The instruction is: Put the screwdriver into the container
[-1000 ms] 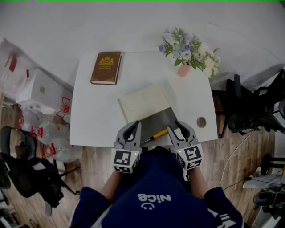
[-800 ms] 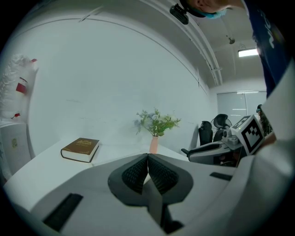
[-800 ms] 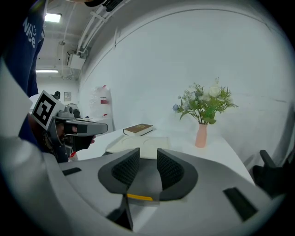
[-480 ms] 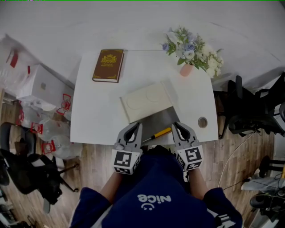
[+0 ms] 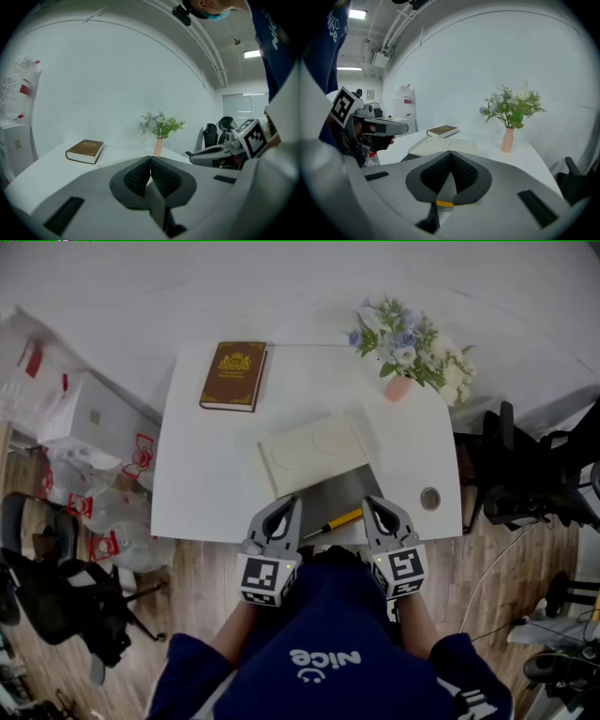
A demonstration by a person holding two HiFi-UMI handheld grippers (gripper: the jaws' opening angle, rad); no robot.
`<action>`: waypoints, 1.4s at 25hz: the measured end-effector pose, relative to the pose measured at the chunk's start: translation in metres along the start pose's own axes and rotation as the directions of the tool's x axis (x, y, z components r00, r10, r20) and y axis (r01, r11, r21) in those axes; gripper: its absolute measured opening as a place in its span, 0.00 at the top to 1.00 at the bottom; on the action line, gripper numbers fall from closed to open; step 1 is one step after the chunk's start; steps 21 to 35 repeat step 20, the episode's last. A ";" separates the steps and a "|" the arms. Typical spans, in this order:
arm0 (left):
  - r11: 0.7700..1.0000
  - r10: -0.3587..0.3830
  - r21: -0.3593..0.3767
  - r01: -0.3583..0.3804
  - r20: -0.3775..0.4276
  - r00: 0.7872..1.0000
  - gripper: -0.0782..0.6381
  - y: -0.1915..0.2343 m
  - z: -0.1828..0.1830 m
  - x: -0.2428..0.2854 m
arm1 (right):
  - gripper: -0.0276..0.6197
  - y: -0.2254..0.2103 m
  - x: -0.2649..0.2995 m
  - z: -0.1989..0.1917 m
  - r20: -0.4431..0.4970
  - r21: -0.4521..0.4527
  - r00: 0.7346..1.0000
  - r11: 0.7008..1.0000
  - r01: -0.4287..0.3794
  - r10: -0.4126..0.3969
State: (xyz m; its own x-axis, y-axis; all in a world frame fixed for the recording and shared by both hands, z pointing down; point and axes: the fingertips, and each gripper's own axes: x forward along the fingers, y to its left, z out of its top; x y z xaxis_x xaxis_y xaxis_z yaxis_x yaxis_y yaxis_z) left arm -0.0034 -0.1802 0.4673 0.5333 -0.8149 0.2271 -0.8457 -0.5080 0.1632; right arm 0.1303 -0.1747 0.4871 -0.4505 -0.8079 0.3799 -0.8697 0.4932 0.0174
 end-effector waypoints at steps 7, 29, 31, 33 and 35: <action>1.000 0.004 0.001 -0.004 0.008 1.000 0.87 0.002 0.001 -0.001 | 0.92 0.004 0.005 0.005 0.003 -0.031 1.000 0.999 -0.009 0.009; 1.000 0.007 -0.002 -0.007 0.012 1.000 0.87 0.002 0.001 0.000 | 0.92 0.005 0.004 0.001 -0.006 -0.041 1.000 0.999 -0.019 0.018; 1.000 0.007 -0.002 -0.007 0.012 1.000 0.87 0.002 0.001 0.000 | 0.92 0.005 0.004 0.001 -0.006 -0.041 1.000 0.999 -0.019 0.018; 1.000 0.007 -0.002 -0.007 0.012 1.000 0.87 0.002 0.001 0.000 | 0.92 0.005 0.004 0.001 -0.006 -0.041 1.000 0.999 -0.019 0.018; 1.000 0.007 -0.002 -0.007 0.012 1.000 0.87 0.002 0.001 0.000 | 0.92 0.005 0.004 0.001 -0.006 -0.041 1.000 0.999 -0.019 0.018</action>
